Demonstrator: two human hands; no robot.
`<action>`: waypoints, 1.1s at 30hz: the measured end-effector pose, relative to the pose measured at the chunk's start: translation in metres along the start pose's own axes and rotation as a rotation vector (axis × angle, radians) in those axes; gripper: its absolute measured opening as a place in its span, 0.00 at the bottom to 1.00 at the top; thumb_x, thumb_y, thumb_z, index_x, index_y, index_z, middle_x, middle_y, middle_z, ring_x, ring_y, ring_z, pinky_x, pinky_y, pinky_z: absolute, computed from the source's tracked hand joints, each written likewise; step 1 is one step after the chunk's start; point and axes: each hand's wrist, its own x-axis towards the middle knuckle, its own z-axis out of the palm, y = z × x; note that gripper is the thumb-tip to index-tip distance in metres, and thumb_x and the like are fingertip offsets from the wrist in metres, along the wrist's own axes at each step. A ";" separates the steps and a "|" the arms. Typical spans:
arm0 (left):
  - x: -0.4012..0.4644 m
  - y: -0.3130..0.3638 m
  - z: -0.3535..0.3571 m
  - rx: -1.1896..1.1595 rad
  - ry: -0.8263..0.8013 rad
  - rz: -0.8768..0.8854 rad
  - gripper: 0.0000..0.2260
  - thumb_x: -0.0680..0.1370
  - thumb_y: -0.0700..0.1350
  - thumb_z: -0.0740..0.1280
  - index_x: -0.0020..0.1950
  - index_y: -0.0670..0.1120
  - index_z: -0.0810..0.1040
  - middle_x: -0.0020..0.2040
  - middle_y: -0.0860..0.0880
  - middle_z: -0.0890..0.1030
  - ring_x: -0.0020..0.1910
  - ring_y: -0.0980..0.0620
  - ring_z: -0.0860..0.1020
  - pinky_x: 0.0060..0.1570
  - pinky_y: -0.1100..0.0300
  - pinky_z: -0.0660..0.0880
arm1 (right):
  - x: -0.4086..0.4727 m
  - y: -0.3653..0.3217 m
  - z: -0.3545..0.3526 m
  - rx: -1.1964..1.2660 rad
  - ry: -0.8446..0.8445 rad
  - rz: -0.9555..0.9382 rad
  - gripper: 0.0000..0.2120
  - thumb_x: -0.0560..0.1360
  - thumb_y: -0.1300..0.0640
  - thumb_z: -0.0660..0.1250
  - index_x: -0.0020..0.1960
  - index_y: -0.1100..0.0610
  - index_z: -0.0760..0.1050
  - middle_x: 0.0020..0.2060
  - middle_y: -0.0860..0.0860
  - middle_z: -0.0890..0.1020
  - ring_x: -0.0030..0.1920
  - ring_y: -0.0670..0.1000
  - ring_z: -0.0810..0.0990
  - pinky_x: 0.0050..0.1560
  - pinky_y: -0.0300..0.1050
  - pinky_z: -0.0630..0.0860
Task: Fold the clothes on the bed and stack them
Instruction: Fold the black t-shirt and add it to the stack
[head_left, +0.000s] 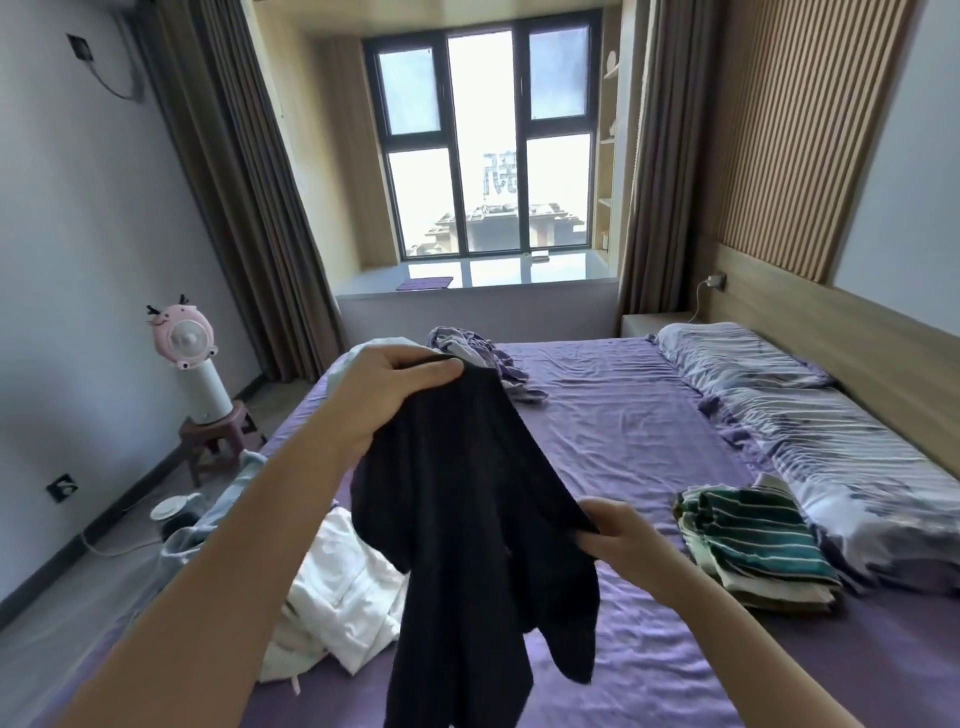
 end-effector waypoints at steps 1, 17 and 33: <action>0.000 -0.002 -0.008 0.053 0.043 0.015 0.02 0.71 0.46 0.75 0.41 0.52 0.86 0.42 0.50 0.85 0.42 0.55 0.82 0.47 0.61 0.77 | -0.003 0.002 -0.004 0.097 0.024 0.010 0.10 0.73 0.73 0.64 0.40 0.60 0.76 0.32 0.49 0.74 0.34 0.43 0.71 0.39 0.43 0.67; -0.025 -0.087 -0.062 0.019 0.250 -0.178 0.02 0.73 0.44 0.73 0.45 0.48 0.85 0.42 0.48 0.85 0.43 0.52 0.82 0.47 0.59 0.77 | 0.002 -0.039 -0.054 0.125 0.003 0.074 0.02 0.71 0.57 0.72 0.43 0.52 0.83 0.38 0.51 0.84 0.38 0.47 0.82 0.38 0.36 0.76; -0.024 -0.118 0.000 0.592 0.325 0.111 0.07 0.74 0.53 0.71 0.38 0.53 0.79 0.34 0.57 0.80 0.35 0.60 0.76 0.39 0.62 0.69 | -0.004 -0.013 -0.075 -0.851 0.631 -0.193 0.13 0.77 0.48 0.66 0.47 0.58 0.79 0.35 0.58 0.82 0.37 0.61 0.80 0.37 0.49 0.70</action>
